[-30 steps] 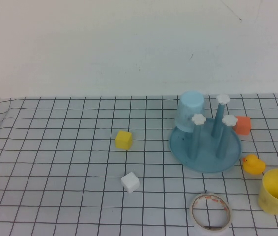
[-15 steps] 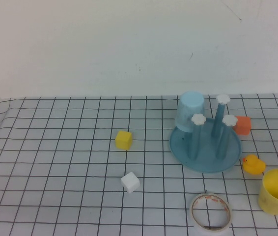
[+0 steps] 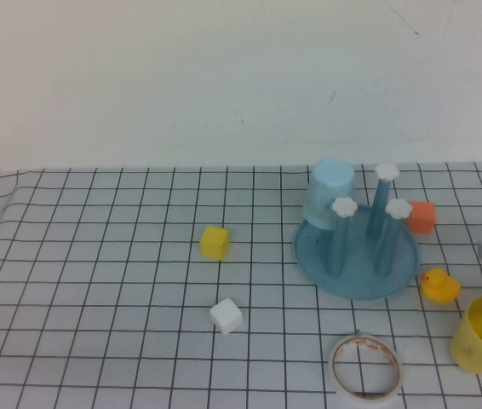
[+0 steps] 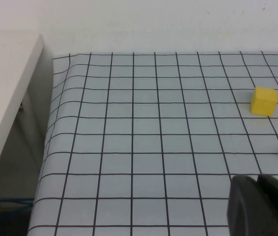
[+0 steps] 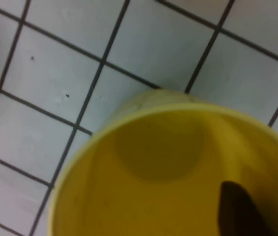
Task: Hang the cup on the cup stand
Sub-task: Pick up the cup from the table
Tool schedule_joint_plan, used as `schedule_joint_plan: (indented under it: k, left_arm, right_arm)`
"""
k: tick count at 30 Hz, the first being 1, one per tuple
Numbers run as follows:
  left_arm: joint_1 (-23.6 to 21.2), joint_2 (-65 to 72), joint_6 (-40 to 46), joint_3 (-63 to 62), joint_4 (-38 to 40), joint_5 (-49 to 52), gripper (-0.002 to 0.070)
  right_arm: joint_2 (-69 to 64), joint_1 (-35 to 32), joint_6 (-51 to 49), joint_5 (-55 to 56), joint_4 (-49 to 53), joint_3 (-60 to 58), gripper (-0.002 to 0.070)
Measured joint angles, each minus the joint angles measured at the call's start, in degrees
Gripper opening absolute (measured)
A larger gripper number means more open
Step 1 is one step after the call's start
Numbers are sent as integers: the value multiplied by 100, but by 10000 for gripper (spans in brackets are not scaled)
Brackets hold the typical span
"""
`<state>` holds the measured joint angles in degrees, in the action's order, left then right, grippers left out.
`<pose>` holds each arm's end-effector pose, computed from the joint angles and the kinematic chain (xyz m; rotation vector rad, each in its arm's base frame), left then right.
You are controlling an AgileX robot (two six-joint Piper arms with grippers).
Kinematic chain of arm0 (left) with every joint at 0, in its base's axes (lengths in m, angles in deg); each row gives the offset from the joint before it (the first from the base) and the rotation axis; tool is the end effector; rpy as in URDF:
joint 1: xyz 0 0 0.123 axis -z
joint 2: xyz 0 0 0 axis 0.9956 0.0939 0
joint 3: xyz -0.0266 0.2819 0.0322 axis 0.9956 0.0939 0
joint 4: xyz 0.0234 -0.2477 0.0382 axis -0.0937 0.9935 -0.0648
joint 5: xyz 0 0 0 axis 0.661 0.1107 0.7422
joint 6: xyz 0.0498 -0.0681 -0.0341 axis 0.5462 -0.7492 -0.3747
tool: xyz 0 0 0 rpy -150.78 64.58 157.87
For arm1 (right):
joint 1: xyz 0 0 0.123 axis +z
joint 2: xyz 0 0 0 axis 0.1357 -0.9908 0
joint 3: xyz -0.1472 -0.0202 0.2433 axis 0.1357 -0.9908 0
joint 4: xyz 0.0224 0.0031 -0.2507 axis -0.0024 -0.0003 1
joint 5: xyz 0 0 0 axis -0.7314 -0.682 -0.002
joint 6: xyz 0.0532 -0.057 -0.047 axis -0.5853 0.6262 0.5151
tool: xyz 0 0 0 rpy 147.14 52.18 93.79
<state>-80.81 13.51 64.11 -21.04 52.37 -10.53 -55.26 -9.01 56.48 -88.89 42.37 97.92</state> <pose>0.0601 -0.0072 0.2632 -0.0095 1.8820 -0.1506 0.3228 0.0029 0.1266 -0.5631 2.8340 0.0812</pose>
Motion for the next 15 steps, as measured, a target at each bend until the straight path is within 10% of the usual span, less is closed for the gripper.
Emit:
schedule_joint_plan:
  k: [4,15]
  left_arm:
    - [0,0,5,0,0,0,-1]
    - [0,0,5,0,1300,-591,-1]
  right_arm:
    - [0,0,0,45,-201,24,33]
    - [926,0,1308,-487,-1872,385,16]
